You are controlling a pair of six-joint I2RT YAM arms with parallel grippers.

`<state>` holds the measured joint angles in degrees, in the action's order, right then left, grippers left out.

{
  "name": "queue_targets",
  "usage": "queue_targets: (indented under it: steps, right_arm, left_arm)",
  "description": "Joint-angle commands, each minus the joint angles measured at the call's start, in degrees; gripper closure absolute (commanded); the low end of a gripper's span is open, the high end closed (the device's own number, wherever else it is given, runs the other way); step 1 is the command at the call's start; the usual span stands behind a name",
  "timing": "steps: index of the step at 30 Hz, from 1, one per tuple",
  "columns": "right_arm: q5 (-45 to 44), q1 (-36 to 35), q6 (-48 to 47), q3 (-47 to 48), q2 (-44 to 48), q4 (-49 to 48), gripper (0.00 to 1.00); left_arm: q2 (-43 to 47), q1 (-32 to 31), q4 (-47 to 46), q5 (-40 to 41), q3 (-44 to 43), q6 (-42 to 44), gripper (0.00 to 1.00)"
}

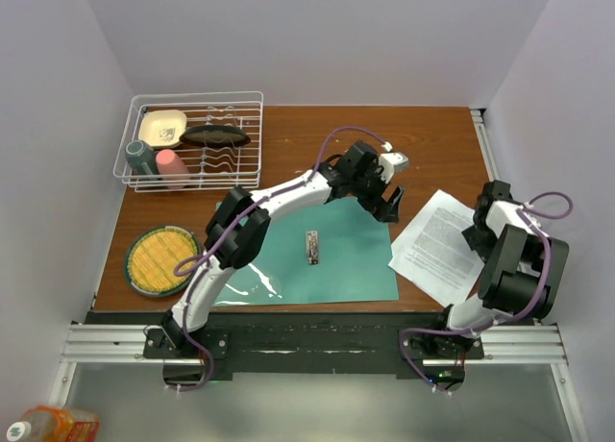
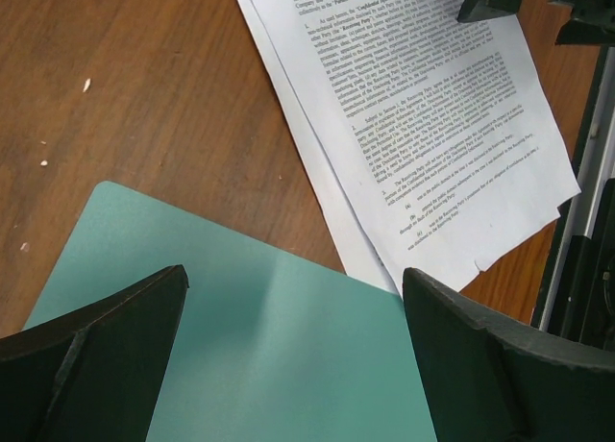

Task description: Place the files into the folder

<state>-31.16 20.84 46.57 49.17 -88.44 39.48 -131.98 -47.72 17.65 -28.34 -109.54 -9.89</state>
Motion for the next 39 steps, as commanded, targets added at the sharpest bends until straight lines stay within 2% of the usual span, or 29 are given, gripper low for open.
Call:
queue_targets:
  steps: [1, 5, 9, 20, 29, 34, 36, 39]
  right_arm:
    - [3.12, 2.71, -3.14, -0.30, 0.82, -3.10, 0.06]
    - [5.31, 3.07, -4.37, -0.13, -1.55, -4.24, 0.10]
    - [8.13, 3.15, -5.26, -0.56, -3.40, -6.26, 0.15]
    - [20.51, 3.15, -4.47, -5.30, -1.47, -13.37, 0.20]
    - [25.97, 3.15, -3.24, -8.20, 0.90, -16.98, 0.26]
    - [30.97, 3.15, -2.71, -10.58, 3.54, -19.79, 0.37]
    - [34.31, 3.15, -3.58, -11.29, 3.98, -22.34, 0.43]
    - [37.13, 3.15, -4.99, -11.37, 4.42, -22.96, 0.47]
  left_arm:
    - [-2.40, -3.16, -1.48, 2.67, -3.75, 0.49, 0.00]
    - [-5.30, -2.99, -0.87, 2.59, -7.61, -0.74, 0.00]
    - [-5.74, -2.99, -0.95, 3.02, -6.83, -0.48, 0.00]
    - [-9.25, -4.22, -0.52, 7.68, -10.69, 0.84, 0.00]
    - [-9.78, -4.22, 0.28, 8.03, -9.82, 1.28, 0.00]
    - [-10.22, -4.22, 0.72, 9.26, -9.91, 2.24, 0.00]
    - [-10.22, -4.48, 0.28, 12.41, -9.38, 3.03, 0.00]
    - [-10.57, -4.75, 0.10, 14.96, -8.94, 4.43, 0.00]
